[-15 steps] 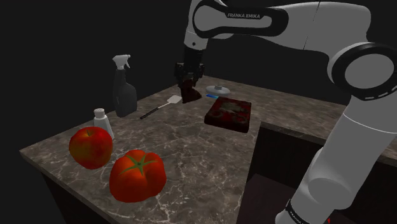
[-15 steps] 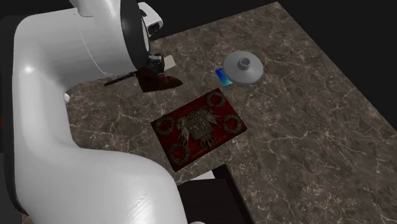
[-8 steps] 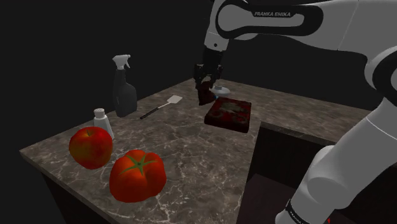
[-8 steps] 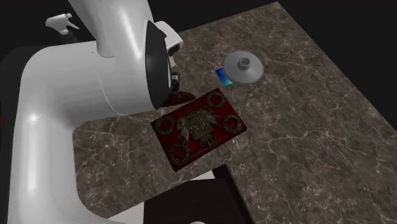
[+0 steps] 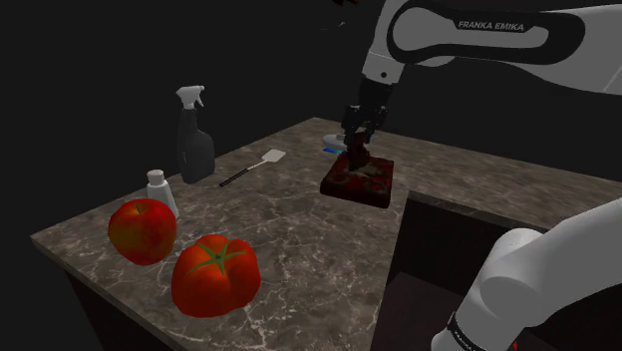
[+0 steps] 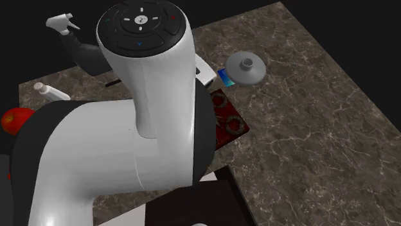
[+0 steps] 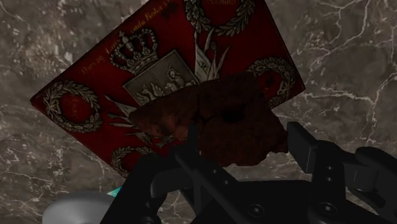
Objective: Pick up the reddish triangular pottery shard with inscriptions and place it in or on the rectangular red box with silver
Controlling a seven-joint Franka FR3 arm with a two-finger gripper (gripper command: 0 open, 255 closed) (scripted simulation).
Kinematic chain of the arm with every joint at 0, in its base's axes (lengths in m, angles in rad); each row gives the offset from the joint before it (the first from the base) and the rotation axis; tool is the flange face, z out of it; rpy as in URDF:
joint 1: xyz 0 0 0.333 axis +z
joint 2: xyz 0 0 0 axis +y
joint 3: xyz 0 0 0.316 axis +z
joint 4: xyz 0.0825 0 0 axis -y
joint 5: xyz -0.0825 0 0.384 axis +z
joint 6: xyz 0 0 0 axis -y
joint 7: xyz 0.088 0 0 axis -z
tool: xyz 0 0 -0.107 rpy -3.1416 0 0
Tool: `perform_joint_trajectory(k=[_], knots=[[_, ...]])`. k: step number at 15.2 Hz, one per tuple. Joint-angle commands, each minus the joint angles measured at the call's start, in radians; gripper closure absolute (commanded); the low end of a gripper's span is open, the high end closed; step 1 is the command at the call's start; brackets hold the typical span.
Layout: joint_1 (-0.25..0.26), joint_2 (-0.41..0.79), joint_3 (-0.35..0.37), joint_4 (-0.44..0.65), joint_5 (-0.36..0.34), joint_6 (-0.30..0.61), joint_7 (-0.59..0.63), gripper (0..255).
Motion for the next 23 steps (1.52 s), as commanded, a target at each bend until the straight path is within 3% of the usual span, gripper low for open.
perform_joint_trajectory(k=[1,15,23], knots=[[-0.007,-0.074,-0.023,-0.051,-0.006,-0.025,-0.028,255],[-0.007,-0.109,-0.020,-0.270,-0.002,0.160,-0.035,255],[-0.009,-0.109,-0.019,-0.270,-0.001,0.160,-0.036,255]])
